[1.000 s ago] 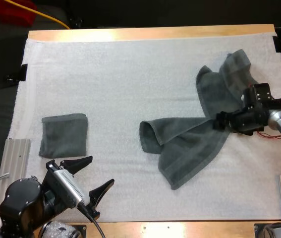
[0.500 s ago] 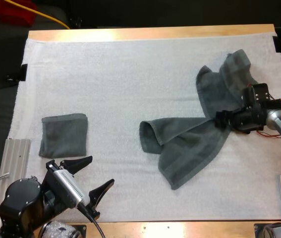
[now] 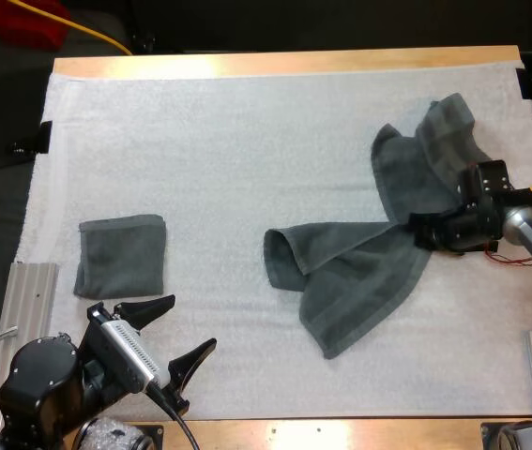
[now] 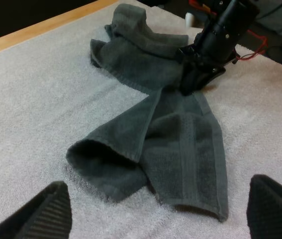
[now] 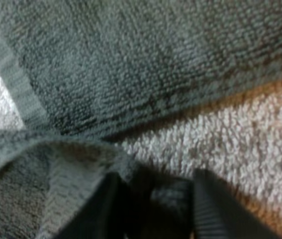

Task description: Pick towel from pile, fold and stack

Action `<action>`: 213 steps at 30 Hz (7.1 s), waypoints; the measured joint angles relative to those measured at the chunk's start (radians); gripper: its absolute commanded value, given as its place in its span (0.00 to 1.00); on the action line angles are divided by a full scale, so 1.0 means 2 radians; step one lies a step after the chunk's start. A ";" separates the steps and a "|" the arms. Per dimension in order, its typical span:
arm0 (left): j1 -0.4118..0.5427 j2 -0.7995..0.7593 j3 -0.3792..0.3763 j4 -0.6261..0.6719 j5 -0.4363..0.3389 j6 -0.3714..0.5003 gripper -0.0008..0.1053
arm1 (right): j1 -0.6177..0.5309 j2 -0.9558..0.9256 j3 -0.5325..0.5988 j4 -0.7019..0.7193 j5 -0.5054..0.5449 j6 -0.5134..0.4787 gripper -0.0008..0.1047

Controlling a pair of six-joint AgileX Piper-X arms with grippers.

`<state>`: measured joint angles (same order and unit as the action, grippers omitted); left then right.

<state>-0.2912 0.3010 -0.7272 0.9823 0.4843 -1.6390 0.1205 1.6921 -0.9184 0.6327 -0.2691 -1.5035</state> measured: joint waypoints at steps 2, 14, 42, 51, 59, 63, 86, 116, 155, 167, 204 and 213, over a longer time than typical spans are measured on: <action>0.000 0.000 0.000 0.000 0.000 0.000 0.67 | 0.000 -0.001 0.000 0.002 -0.002 0.000 0.01; 0.000 0.017 -0.001 0.001 0.007 -0.001 0.67 | 0.000 -0.074 0.002 0.102 0.025 -0.034 0.01; 0.000 0.248 0.072 0.007 0.222 -0.045 0.66 | 0.000 -0.076 0.002 0.192 0.079 -0.071 0.01; -0.062 0.288 0.090 -0.061 0.217 -0.084 0.66 | 0.000 -0.076 0.002 0.192 0.078 -0.071 0.01; -0.172 0.363 0.090 -0.179 0.156 -0.167 0.66 | 0.000 -0.076 0.002 0.192 0.078 -0.071 0.01; -0.209 0.428 0.090 -0.231 0.143 -0.195 0.66 | 0.000 -0.076 0.002 0.192 0.078 -0.071 0.01; -0.215 0.646 0.042 -0.393 0.170 -0.290 0.66 | 0.000 -0.076 0.002 0.193 0.076 -0.071 0.01; -0.216 0.661 0.018 -0.345 0.193 -0.297 0.33 | 0.000 -0.076 0.002 0.196 0.070 -0.071 0.01; -0.168 0.420 -0.060 -0.074 0.010 -0.151 0.01 | 0.009 -0.213 0.002 0.260 -0.036 -0.071 0.01; -0.168 0.386 -0.195 0.048 -0.059 -0.108 0.01 | 0.093 -0.336 -0.025 0.259 -0.095 -0.003 0.01; -0.168 0.365 -0.217 0.121 -0.062 -0.089 0.58 | 0.124 -0.354 -0.228 0.263 -0.007 0.008 0.01; -0.168 0.365 -0.217 0.121 -0.062 -0.089 0.58 | 0.278 -0.247 -0.228 0.250 0.053 0.019 0.01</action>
<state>-0.6278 1.0300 -1.1613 1.2246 0.3611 -1.8176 0.6761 1.1973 -1.3736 1.1323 -0.1634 -1.4657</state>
